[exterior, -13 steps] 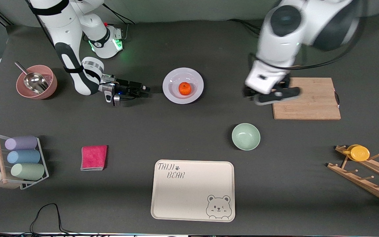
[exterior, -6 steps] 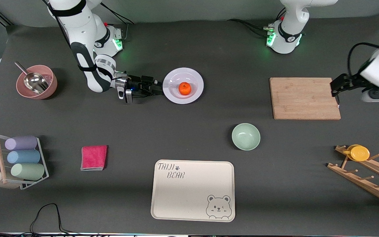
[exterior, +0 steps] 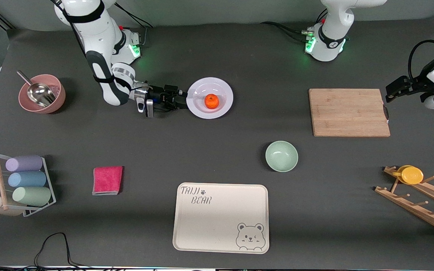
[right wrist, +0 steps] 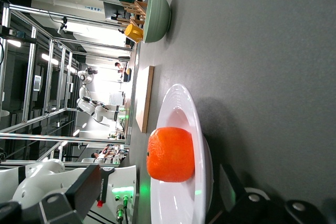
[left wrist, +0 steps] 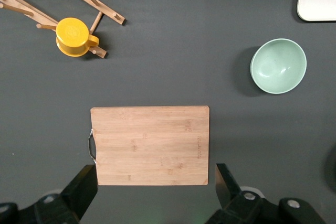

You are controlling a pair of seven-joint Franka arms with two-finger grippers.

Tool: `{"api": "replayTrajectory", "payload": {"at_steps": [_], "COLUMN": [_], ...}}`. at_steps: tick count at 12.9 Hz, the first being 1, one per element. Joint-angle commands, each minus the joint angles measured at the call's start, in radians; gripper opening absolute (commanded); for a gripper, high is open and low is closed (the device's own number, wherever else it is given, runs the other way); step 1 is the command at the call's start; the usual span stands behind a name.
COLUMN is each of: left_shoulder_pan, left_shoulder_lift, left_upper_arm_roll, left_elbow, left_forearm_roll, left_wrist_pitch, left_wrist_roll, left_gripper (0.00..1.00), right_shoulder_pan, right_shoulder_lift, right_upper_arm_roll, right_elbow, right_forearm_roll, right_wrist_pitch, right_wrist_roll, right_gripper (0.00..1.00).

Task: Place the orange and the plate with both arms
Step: 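Grip the white plate rim with the right gripper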

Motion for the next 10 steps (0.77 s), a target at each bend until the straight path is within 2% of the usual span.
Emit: {"api": "replayTrajectory", "payload": {"at_steps": [1,3,4,8,10], "left_shoulder_pan": [-0.003,-0.002,-0.002,-0.002,-0.003], "left_shoulder_lift": [-0.053,-0.053,-0.053,-0.055,-0.055], "left_upper_arm_roll": [0.003,0.003,0.003,0.003,0.003], "left_elbow": [-0.048,-0.048,-0.05,-0.062,-0.062], "left_forearm_roll": [-0.007,-0.007,-0.007,-0.007,-0.007], "left_wrist_pitch": [-0.006,-0.004,-0.004,-0.003,-0.003], "left_wrist_roll": [0.012,0.012,0.012,0.01,0.01], "left_gripper": [1.0,1.0,1.0,1.0,1.0], "right_shoulder_pan": [0.049,0.056,0.056,0.104,0.119], "right_shoulder_lift": [0.034,0.042,0.046,0.056,0.063], "right_upper_arm_roll": [-0.003,-0.003,-0.002,0.001,0.003], "right_elbow": [-0.001,0.001,0.001,0.003,0.007], "right_forearm_roll": [0.075,0.086,0.087,0.162,0.184], "right_wrist_pitch": [-0.021,-0.036,-0.036,-0.039,-0.039], "right_wrist_roll": [-0.051,-0.059,-0.059,-0.082,-0.103], "right_gripper": [1.0,1.0,0.96,0.63,0.58]}}
